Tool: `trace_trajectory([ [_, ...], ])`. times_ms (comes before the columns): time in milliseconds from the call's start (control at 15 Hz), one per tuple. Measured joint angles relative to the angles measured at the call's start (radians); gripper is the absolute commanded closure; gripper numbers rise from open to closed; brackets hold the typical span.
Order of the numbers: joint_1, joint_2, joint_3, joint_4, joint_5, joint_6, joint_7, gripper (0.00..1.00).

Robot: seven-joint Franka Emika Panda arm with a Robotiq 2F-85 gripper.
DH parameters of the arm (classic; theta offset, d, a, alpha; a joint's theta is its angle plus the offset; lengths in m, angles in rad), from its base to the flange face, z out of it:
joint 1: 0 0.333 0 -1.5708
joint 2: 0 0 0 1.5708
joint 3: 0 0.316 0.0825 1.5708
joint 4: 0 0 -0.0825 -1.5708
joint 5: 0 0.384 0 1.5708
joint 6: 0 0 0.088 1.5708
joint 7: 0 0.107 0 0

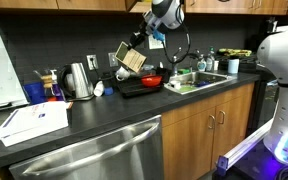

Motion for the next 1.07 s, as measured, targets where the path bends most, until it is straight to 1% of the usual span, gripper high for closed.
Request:
trace_trajectory([
  [467,0.087,-0.019,-0.054,0.003,0.000,0.000,0.000,0.88],
  [800,0.160,-0.038,-0.072,0.009,0.000,-0.001,0.000,0.88],
  [1067,0.216,-0.039,-0.107,0.018,0.000,-0.004,0.000,0.88],
])
